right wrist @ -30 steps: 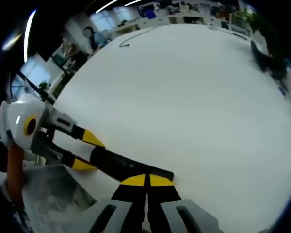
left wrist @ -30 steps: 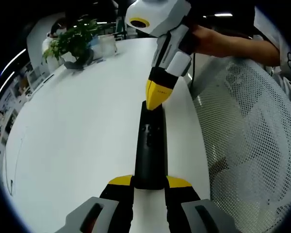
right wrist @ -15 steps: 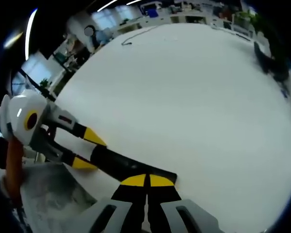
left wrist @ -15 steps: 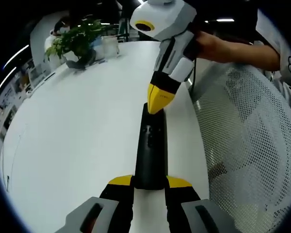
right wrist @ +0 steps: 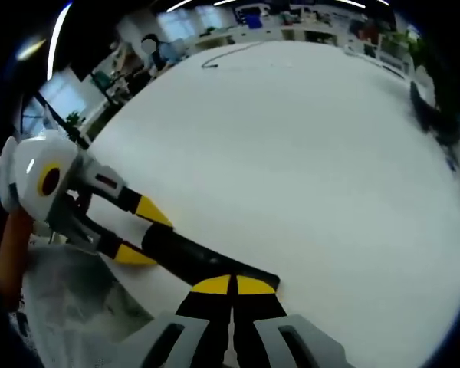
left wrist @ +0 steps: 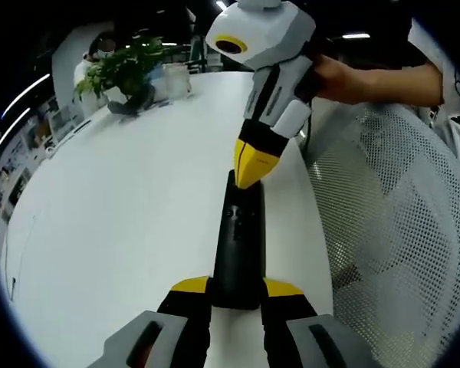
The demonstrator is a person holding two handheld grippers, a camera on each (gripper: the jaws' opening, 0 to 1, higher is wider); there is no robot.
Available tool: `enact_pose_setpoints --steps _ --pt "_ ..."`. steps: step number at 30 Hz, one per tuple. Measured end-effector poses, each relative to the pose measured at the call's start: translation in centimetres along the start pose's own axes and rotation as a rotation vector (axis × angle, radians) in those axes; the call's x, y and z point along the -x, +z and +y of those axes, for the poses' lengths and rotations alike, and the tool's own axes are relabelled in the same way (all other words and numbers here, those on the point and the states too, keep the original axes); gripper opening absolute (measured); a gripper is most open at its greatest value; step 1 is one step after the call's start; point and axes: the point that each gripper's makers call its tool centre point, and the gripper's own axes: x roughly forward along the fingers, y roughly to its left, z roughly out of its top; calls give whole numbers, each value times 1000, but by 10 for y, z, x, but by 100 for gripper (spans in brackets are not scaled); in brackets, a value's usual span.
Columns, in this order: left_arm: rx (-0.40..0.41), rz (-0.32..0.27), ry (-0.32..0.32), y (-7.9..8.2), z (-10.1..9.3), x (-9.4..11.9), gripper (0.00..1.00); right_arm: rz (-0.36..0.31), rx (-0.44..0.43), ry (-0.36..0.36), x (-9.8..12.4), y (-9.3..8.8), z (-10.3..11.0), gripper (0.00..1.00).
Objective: Press the specified remote control buttons in sequence, fully releasing each button before pressing the next.
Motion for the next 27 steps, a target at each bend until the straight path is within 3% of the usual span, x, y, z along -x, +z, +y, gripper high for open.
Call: enact_pose_setpoints --steps 1,5,10,16,21,27 --pt "41 -12 16 0 1 0 24 -3 0 2 1 -1 0 0" --pt "56 -69 41 -1 -1 1 24 -15 10 5 3 -1 3 0" --pt "9 -58 77 0 -3 1 24 -18 10 8 4 -2 6 0" --pt "75 -116 79 -1 -5 1 24 -61 37 2 6 2 6 0" --pt "78 -106 85 -1 -4 2 23 -142 112 -4 9 19 12 0" --pt "93 -85 67 -3 -5 2 23 -93 31 31 0 16 13 0"
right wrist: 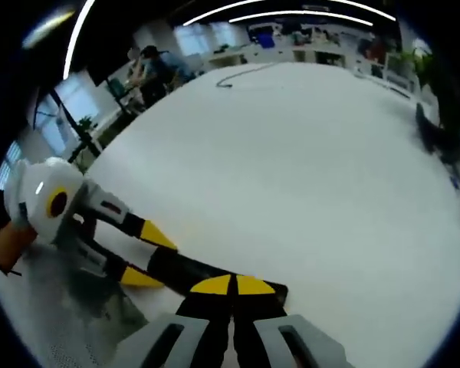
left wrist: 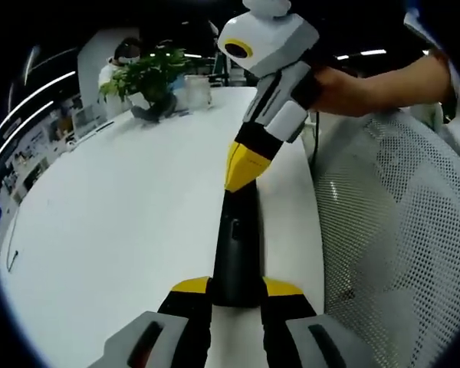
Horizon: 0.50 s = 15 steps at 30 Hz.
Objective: Press the specified remote control buttons in sequence, fully releasing each button before pressing the next.
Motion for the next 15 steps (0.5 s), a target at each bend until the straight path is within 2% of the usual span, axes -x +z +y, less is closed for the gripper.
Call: enact_pose_setpoints --steps 3,5,7,10,12,15 --pt "-41 45 -37 -3 -6 3 23 54 1 -16 -4 -4 -2 0" --pt "-42 45 -40 -3 -6 3 23 37 -6 -23 -2 -2 -2 0" --pt "-43 47 -43 -3 -6 3 23 67 -68 4 0 -5 5 0" --pt "-53 67 -47 -3 -6 2 23 68 -60 1 1 -6 9 0" --pt "-56 79 -47 -3 -6 1 23 122 -28 -30 0 -14 7 0" --pt "-50 85 -43 -4 -6 2 23 144 -15 -38 -2 -18 9 0"
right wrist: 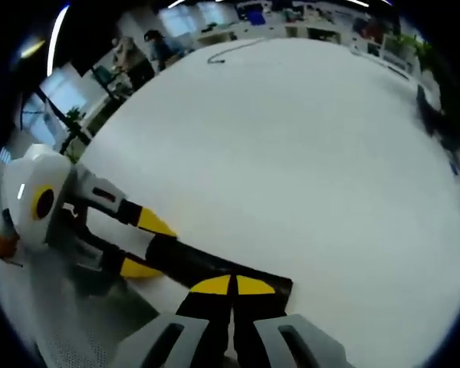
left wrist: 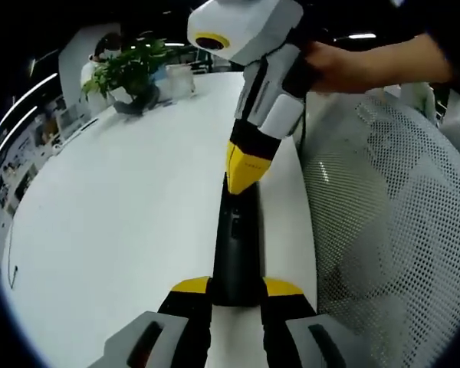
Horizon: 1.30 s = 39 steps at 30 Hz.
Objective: Press the specified remote control buttons in sequence, fully releasing each button before pressing the next.
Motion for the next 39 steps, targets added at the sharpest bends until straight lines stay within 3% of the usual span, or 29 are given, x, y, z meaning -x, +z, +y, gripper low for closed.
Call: enact_pose_setpoints --steps 5,22,23,25,26,27,39 --pt "10 -1 7 0 0 0 23 -3 24 -31 -1 2 0 0" --pt "-6 92 -8 0 0 -2 23 7 72 -40 1 11 -6 0" --pt "-11 98 -10 0 0 -2 23 15 79 -40 -2 12 -6 0" --pt "-8 103 -11 0 -1 -1 23 119 81 -21 -4 -1 -5 0" --pt "-9 103 -8 -1 -1 -1 23 69 88 -30 -3 7 -6 0" --pt "-5 103 -6 -1 0 -1 23 66 85 -25 -3 7 -6 0" --pt "12 93 0 0 -1 0 23 117 93 -6 -5 4 -6 0"
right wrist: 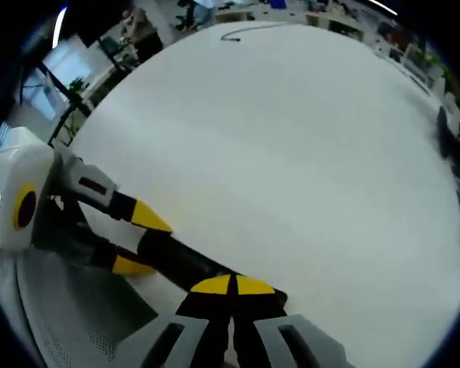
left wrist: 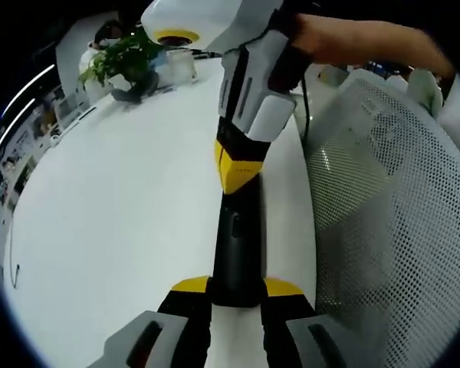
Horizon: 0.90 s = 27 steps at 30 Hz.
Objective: Press the specified remote control buttons in sequence, fully releasing each button before pressing the next.
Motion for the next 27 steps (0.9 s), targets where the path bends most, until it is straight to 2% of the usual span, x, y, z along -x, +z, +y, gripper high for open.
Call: enact_pose_setpoints --steps 6,9,11,17,21,27 --pt "-12 0 -7 0 0 1 23 -38 -36 0 2 0 -1 0" --pt "-13 -7 -6 -1 0 1 23 -74 -137 10 3 1 -1 0" --pt "-11 -18 -7 -1 -1 2 24 -57 -169 15 4 -2 -1 0" --pt "-12 -22 -7 -1 -1 1 24 -29 -182 25 7 -9 2 0" --pt "-11 -23 -7 -1 0 1 24 -22 -199 54 8 -9 8 0" --pt "-11 -26 -8 -1 0 1 24 -25 -186 48 8 -7 9 0"
